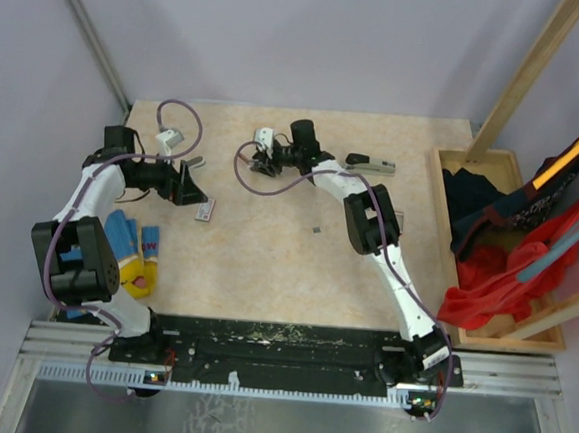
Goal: Unload the staples from the stapler
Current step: Place the stapler at the center of the board.
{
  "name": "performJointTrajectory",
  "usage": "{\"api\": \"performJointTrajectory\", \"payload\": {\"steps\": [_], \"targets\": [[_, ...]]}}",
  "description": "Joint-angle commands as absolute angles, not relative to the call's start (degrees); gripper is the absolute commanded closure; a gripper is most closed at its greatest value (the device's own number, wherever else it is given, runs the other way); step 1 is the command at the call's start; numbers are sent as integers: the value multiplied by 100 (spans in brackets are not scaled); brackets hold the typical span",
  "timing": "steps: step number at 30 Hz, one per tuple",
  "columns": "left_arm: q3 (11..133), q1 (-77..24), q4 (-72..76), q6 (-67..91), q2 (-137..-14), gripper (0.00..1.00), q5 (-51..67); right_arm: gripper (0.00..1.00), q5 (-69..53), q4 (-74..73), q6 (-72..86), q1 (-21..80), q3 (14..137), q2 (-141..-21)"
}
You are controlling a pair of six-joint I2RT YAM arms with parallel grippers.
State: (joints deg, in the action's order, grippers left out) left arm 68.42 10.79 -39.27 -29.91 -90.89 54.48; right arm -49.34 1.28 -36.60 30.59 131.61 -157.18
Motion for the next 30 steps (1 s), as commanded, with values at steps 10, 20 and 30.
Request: {"api": "performJointTrajectory", "payload": {"steps": [10,20,30], "targets": [[6795,1218,-3929,-3042,-8947,0,5661,54,-5041,253,-3895,3067,13642,-15754],[6706,1251,-3798,-2977,-8861,0,5633,34,-4953,2,-4174,3057,13663,-15642],[6689,1270,-3793,-2977,-8876,1,5643,33,-4922,-318,-4746,3063,13621,-15782]]}}
